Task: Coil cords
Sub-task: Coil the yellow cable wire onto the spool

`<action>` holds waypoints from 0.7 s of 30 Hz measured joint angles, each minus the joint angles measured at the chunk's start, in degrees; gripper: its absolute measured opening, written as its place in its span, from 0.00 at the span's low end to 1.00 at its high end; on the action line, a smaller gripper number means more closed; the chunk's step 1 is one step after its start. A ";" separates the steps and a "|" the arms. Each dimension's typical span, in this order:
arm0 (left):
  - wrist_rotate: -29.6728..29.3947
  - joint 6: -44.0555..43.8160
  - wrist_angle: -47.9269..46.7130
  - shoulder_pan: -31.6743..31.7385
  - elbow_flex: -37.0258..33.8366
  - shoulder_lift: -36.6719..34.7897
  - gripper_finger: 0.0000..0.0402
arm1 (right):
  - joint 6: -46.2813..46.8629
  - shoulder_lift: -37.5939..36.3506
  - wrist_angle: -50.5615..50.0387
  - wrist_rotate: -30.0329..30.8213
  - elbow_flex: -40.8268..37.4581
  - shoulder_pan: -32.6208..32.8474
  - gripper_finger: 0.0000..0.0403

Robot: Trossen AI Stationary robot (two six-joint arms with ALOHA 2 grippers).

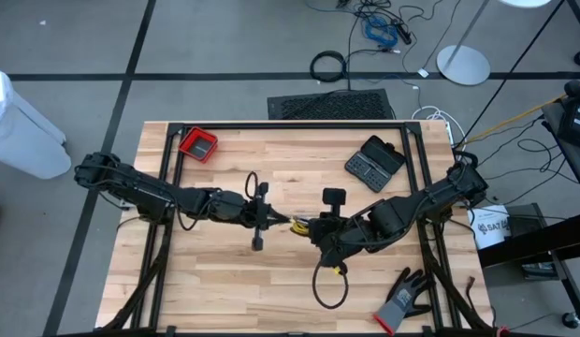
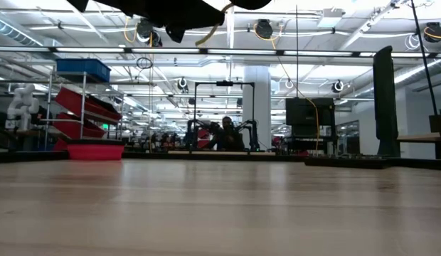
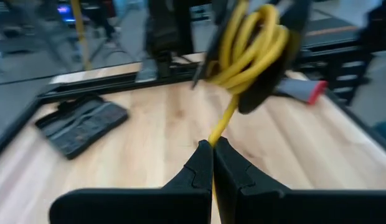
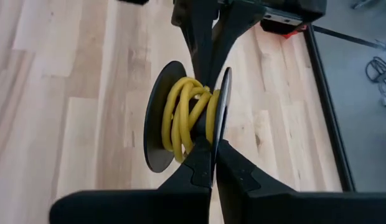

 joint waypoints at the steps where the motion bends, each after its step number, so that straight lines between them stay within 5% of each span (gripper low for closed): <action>1: 1.48 0.00 -0.06 0.00 0.00 0.00 0.00 | -0.10 -0.01 -0.02 -0.17 0.00 0.16 0.00; 21: 5.94 -0.50 -0.01 0.00 0.00 0.02 0.00 | -0.02 0.77 0.14 -2.29 -0.02 0.13 0.00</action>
